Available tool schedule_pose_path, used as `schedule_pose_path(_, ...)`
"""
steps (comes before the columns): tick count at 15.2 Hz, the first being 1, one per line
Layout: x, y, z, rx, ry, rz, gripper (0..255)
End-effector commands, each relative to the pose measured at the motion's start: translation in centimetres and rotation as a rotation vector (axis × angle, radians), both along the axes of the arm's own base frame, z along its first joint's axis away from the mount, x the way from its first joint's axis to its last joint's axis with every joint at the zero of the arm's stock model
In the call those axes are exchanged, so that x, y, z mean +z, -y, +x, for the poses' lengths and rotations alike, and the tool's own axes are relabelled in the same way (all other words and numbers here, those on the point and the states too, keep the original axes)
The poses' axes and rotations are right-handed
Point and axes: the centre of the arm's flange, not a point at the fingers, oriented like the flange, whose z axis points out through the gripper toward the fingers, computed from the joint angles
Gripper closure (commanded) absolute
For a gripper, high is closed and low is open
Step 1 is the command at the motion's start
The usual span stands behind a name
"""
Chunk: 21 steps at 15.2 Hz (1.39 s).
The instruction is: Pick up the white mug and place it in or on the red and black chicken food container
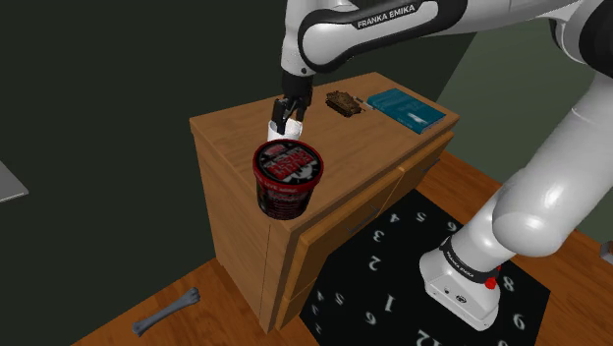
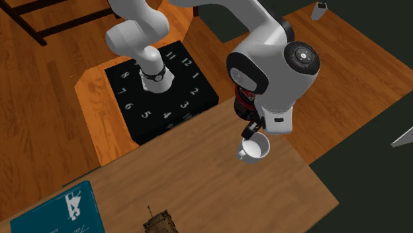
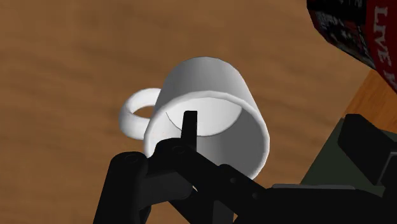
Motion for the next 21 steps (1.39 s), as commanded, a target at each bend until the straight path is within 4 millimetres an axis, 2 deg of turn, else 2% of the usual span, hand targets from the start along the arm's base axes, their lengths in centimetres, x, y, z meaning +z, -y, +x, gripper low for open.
schedule_pose_path(1,-1.0,-1.2,1.8,0.006,0.014,0.001,0)
schedule_pose_path(3,-1.6,-2.1,2.9,0.01,0.022,0.001,0)
schedule_pose_path(10,-5.6,-2.1,3.0,0.01,0.022,0.001,0)
schedule_pose_path(18,-5.5,-2.1,3.0,0.01,0.022,0.001,0)
schedule_pose_path(19,-5.5,-2.1,3.0,0.01,0.022,0.001,255)
schedule_pose_path(21,-5.5,-2.1,3.0,0.01,0.022,0.001,255)
